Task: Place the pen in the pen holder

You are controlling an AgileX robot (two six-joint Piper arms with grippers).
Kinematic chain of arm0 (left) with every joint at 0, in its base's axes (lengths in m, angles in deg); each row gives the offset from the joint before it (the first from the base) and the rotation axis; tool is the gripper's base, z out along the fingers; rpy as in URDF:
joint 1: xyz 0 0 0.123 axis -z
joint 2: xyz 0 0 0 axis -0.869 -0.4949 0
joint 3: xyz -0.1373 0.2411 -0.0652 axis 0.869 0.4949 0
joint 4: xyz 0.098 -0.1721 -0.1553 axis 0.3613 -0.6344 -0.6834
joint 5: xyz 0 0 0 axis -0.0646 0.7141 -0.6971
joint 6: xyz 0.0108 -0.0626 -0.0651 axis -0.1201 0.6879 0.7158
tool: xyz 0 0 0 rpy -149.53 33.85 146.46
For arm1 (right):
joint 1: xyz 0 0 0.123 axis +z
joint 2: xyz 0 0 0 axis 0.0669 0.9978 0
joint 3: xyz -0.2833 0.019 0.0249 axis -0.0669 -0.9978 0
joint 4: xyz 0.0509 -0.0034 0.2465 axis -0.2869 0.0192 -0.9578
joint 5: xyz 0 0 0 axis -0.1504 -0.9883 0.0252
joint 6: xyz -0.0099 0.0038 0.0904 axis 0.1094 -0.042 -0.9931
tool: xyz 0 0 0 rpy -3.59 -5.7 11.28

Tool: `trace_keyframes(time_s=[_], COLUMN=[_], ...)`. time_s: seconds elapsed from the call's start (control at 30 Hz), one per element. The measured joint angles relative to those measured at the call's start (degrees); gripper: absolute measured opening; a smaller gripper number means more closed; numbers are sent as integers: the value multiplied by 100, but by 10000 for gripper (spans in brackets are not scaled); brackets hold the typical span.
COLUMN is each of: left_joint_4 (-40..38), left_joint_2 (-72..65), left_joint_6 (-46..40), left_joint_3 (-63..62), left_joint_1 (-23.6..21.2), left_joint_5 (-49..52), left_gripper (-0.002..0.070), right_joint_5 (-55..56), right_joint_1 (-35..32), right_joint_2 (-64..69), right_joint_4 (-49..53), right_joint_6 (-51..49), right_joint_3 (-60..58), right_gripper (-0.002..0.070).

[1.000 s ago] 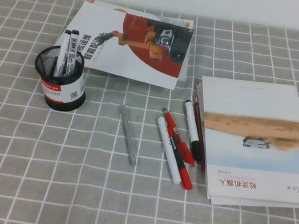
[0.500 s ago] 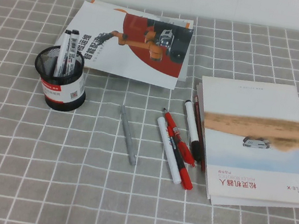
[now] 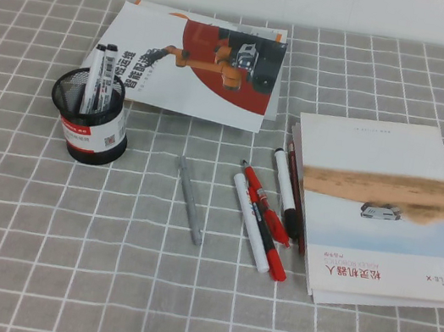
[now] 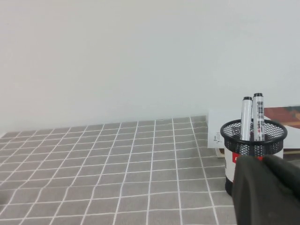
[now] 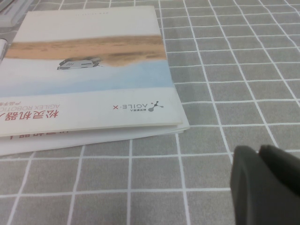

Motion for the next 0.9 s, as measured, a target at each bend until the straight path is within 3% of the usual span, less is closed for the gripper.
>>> trace_keyframes(time_s=[0.27,0.6,0.9], left_joint_4=[0,0,0], left_joint_2=[0,0,0], left_joint_6=[0,0,0], left_joint_3=[0,0,0], left_joint_1=[0,0,0], left_joint_5=[459,2035,2133], left_gripper=[-4,-4,-4], right_joint_5=[0,0,0], right_joint_1=[0,0,0], right_joint_2=[0,0,0], right_joint_4=[0,0,0], right_joint_6=[0,0,0], right_joint_3=[0,0,0], right_gripper=[-13,-13,-13])
